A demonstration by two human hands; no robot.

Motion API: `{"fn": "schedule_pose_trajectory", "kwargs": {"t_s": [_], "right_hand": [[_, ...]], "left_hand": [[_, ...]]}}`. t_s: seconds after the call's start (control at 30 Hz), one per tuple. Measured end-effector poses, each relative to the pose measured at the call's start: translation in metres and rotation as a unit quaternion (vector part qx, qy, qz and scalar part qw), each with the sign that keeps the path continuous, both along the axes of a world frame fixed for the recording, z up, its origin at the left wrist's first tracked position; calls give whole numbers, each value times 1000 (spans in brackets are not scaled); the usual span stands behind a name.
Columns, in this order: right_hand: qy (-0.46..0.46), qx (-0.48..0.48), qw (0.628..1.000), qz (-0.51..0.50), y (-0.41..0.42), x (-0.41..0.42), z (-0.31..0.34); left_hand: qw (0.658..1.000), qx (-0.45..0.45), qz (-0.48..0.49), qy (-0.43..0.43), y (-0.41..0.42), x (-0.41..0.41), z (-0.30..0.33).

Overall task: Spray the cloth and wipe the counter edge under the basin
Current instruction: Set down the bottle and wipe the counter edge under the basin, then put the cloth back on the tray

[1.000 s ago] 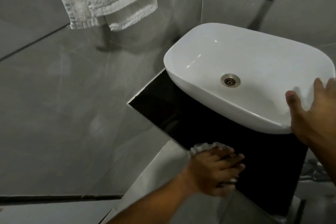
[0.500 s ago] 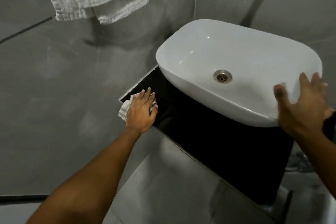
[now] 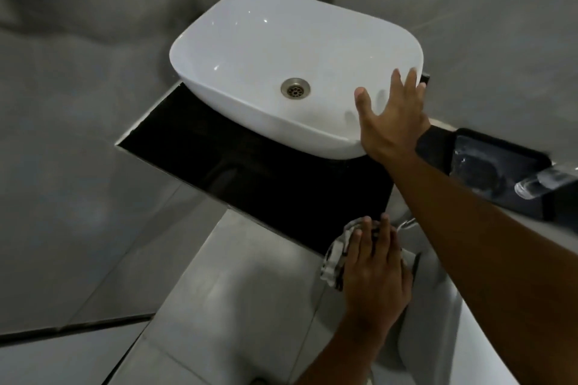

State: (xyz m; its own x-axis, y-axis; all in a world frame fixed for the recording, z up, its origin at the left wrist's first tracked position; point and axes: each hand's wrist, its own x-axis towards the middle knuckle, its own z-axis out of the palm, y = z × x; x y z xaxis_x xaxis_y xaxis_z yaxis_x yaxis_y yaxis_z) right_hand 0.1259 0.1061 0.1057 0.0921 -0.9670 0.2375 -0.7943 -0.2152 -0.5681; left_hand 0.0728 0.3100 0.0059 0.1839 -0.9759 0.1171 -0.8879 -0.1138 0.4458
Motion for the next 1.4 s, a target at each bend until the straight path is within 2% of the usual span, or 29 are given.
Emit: {"fn": "schedule_pose_trajectory", "kwargs": {"t_s": [0.1,0.17,0.23,0.33,0.4,0.47,0.6,0.77,0.87,0.93,1.03,1.13,1.27,1.4], "right_hand": [[-69,46,996,40,0,-7,10],[-158,70,982,72,18,-28,13],[-169,36,974,144,60,-64,0],[-75,11,946,315,136,-123,-47],[26,20,916,400,162,-148,-75],[108,-13,895,432,165,-156,-93],[134,-100,892,420,153,-148,-104],[99,-121,883,442,138,-154,-118],[106,-134,891,421,107,-166,-118],[106,-134,907,386,75,-183,-113],[81,-78,946,303,18,-223,-111],[38,35,983,176,-33,-267,-115],[50,73,994,60,-93,-308,-133],[121,104,985,63,-124,-326,-160]], "left_hand": [[998,-14,-60,-28,2,17,3],[993,-7,-116,13,5,34,5],[985,1,-156,75,7,53,8],[970,41,-203,127,7,82,19],[965,71,-232,98,6,100,23],[966,86,-237,60,8,112,24],[980,37,-195,-23,23,121,27],[973,-31,-210,-87,15,113,17],[972,-29,-210,-100,-22,100,19],[965,-17,-218,-143,-63,76,23],[953,32,-223,-201,-147,21,29],[947,63,-248,-196,-228,-35,15],[932,105,-274,-212,-307,-99,-16],[915,146,-286,-243,-344,-123,-47]]}}
